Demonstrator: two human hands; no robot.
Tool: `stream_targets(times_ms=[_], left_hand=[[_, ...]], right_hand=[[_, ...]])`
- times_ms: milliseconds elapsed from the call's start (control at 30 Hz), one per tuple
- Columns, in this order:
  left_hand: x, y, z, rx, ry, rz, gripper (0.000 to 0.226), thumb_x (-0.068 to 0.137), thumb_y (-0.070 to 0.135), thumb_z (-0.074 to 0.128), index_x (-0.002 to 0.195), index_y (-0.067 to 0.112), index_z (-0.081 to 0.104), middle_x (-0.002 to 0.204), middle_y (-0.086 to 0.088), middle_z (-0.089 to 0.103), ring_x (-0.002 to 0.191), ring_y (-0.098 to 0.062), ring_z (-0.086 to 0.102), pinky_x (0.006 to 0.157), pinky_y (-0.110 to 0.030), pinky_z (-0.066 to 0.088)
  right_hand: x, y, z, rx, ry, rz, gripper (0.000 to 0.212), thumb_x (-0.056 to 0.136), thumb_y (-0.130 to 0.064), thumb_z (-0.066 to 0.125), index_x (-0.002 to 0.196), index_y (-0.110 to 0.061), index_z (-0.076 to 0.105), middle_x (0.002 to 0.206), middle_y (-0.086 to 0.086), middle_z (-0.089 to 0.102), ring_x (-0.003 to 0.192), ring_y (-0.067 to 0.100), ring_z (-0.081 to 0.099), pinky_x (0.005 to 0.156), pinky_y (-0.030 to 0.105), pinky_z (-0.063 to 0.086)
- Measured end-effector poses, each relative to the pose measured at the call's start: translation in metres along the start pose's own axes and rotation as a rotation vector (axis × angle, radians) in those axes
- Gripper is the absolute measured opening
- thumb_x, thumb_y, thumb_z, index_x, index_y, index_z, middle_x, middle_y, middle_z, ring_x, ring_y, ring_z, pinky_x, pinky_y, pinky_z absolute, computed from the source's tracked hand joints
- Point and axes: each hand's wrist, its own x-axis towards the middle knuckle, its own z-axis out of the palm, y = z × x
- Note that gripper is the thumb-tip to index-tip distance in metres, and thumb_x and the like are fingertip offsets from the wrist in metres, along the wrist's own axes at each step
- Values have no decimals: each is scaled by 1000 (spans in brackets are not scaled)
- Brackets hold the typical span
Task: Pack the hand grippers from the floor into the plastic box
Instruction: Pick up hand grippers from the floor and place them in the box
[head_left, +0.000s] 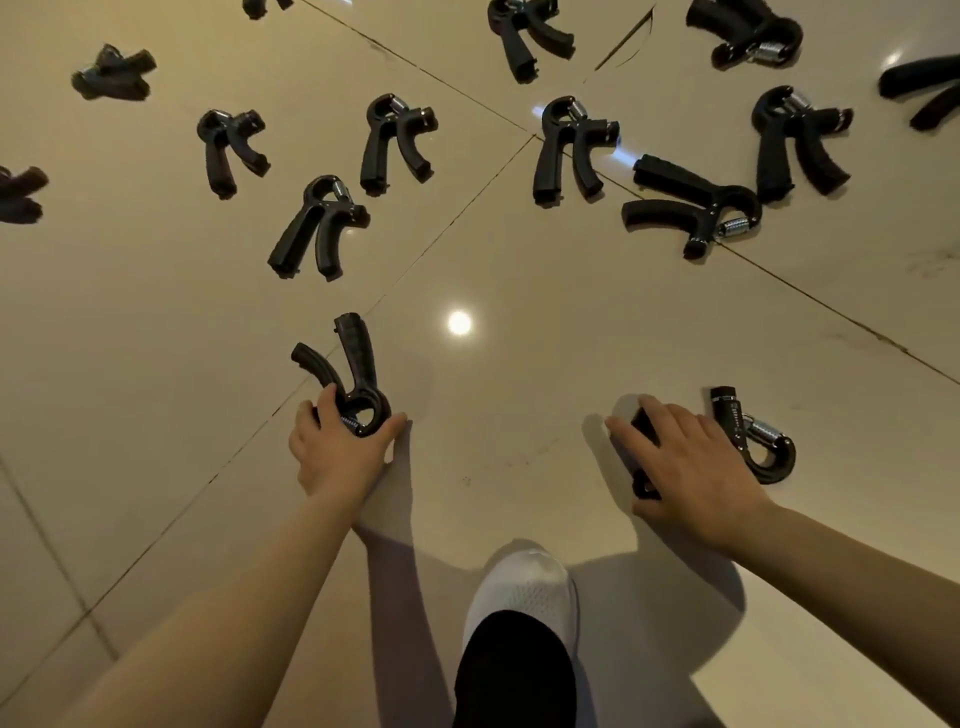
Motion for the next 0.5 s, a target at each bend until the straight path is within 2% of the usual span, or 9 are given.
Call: stream_targets(times_ms=[67, 167, 333, 500], left_hand=[[-1, 7, 2, -23, 37, -6, 85, 74, 47, 71, 142, 21, 27, 144, -11, 28, 136, -31, 14, 105, -47, 28], [-2, 14, -1, 5, 79, 13, 79, 75, 39, 73, 140, 20, 33, 135, -14, 39, 129, -34, 24, 100, -44, 32], [-19, 19, 9, -12, 90, 100, 64, 78, 38, 69, 136, 23, 45, 128, -11, 50, 122, -35, 37, 96, -44, 37], [-46, 40, 32, 120, -50, 284, 70, 81, 36, 68, 141, 23, 36, 124, -14, 49, 116, -34, 45, 95, -46, 40]], right_hand=[[-8, 1, 2, -20, -11, -1, 88, 56, -43, 81, 132, -24, 42, 132, 17, 47, 110, 34, 54, 89, 45, 46], [-30, 6, 12, 3, 36, -9, 95, 37, -42, 85, 122, -23, 49, 118, 16, 56, 95, 33, 61, 75, 46, 50], [-76, 15, 23, 12, 97, -17, 94, 32, -41, 84, 118, -22, 52, 117, 15, 56, 94, 33, 61, 73, 47, 50], [-117, 23, 28, 65, 147, 58, 91, 32, -44, 85, 116, -22, 55, 118, 14, 56, 93, 31, 61, 76, 46, 51]])
